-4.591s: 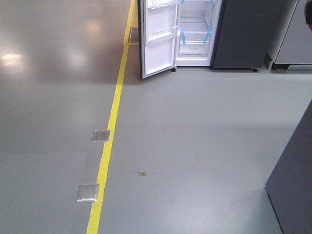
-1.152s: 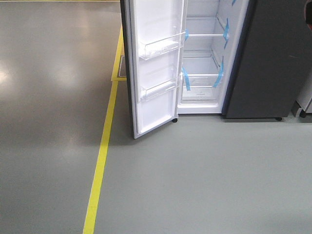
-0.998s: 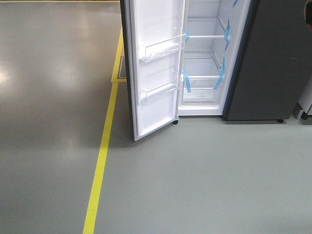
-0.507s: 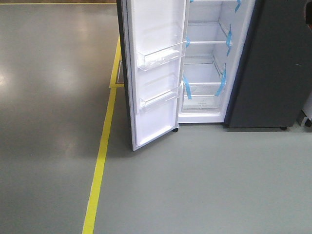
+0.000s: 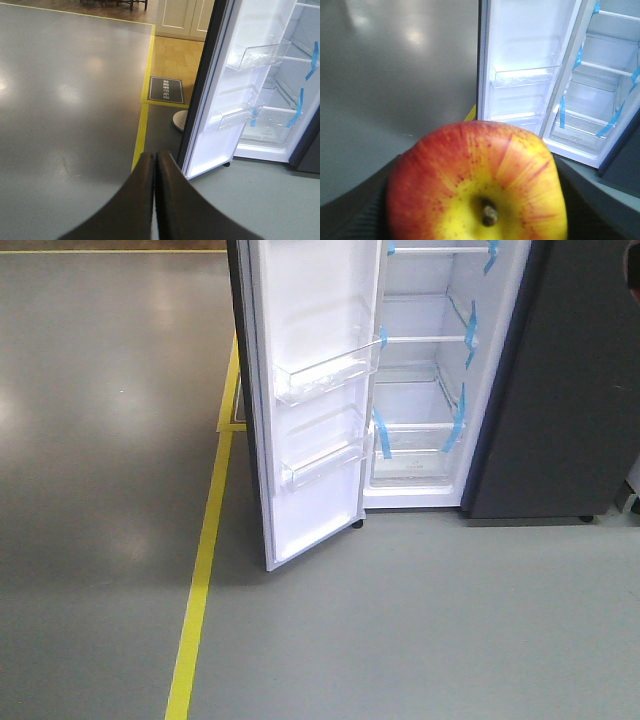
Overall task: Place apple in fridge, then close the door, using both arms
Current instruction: 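Approach the refrigerator door bins, keeping the apple held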
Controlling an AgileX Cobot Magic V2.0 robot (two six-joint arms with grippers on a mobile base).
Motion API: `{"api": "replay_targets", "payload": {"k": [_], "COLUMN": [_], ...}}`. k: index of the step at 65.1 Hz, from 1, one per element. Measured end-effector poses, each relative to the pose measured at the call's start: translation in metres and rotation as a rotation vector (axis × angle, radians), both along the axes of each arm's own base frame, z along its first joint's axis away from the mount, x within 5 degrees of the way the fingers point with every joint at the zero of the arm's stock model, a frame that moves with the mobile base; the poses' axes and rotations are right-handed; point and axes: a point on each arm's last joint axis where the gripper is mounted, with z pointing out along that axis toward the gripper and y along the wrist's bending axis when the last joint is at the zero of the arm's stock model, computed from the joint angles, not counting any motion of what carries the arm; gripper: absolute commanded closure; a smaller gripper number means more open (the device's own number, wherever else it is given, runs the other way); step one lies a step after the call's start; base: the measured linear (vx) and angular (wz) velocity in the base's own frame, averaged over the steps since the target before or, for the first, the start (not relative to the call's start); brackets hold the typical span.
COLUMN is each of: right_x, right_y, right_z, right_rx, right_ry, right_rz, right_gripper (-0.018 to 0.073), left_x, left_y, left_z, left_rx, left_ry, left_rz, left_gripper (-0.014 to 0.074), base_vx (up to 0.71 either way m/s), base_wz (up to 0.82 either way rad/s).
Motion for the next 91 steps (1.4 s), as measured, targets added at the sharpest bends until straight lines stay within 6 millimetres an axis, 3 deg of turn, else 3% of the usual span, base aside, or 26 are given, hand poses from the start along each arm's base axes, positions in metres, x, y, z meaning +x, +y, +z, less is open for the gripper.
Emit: {"api": "replay_targets", "payload": {"k": [91], "right_x": [0.0], "right_y": [0.0], "right_z": [0.0], "right_rx": [0.0], "right_ry": [0.0], "right_rz": [0.0], "right_gripper": [0.0571], "left_x": [0.0], "left_y": [0.0], "left_z": [0.0], "left_rx": [0.0], "left_ry": [0.0], "left_rz": [0.0], "left_gripper": [0.0604], "base_vx": [0.12], "base_wz": [0.01]}}
